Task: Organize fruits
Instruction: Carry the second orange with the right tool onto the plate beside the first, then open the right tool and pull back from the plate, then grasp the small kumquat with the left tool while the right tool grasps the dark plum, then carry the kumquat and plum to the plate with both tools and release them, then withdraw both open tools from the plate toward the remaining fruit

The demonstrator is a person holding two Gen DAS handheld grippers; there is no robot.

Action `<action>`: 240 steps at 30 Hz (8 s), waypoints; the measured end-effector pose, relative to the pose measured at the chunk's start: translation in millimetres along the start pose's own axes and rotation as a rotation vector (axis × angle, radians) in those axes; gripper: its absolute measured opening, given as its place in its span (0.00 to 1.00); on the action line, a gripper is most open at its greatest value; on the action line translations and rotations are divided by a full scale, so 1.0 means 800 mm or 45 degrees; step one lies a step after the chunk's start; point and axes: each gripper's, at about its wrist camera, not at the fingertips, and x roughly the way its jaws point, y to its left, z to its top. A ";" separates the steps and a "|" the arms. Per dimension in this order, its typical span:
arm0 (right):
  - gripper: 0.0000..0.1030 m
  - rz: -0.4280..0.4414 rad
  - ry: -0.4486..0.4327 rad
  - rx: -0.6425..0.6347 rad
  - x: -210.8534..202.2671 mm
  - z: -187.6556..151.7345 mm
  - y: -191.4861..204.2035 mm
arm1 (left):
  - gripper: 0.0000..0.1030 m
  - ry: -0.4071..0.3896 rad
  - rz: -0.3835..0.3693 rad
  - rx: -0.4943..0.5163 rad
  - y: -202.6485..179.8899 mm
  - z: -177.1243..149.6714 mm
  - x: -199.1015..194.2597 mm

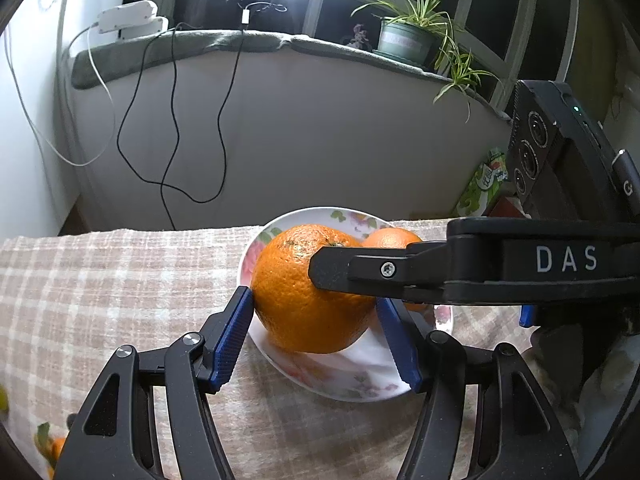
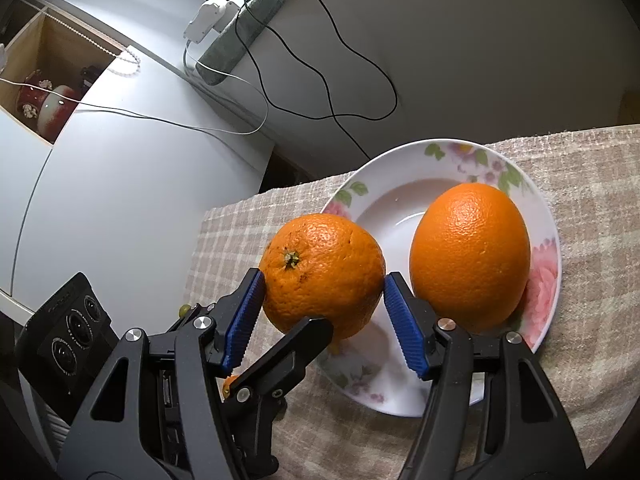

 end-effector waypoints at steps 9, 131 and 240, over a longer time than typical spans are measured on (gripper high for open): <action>0.64 -0.080 -0.018 -0.114 -0.001 -0.003 0.027 | 0.53 -0.022 0.040 0.065 -0.005 0.000 -0.003; 0.26 -0.264 -0.027 -0.763 0.010 -0.189 0.100 | 0.21 -0.020 0.224 -0.315 0.169 -0.170 -0.170; 0.98 -0.365 -0.221 -0.758 -0.064 -0.161 0.086 | 0.67 -0.032 0.108 -0.159 0.067 -0.158 -0.154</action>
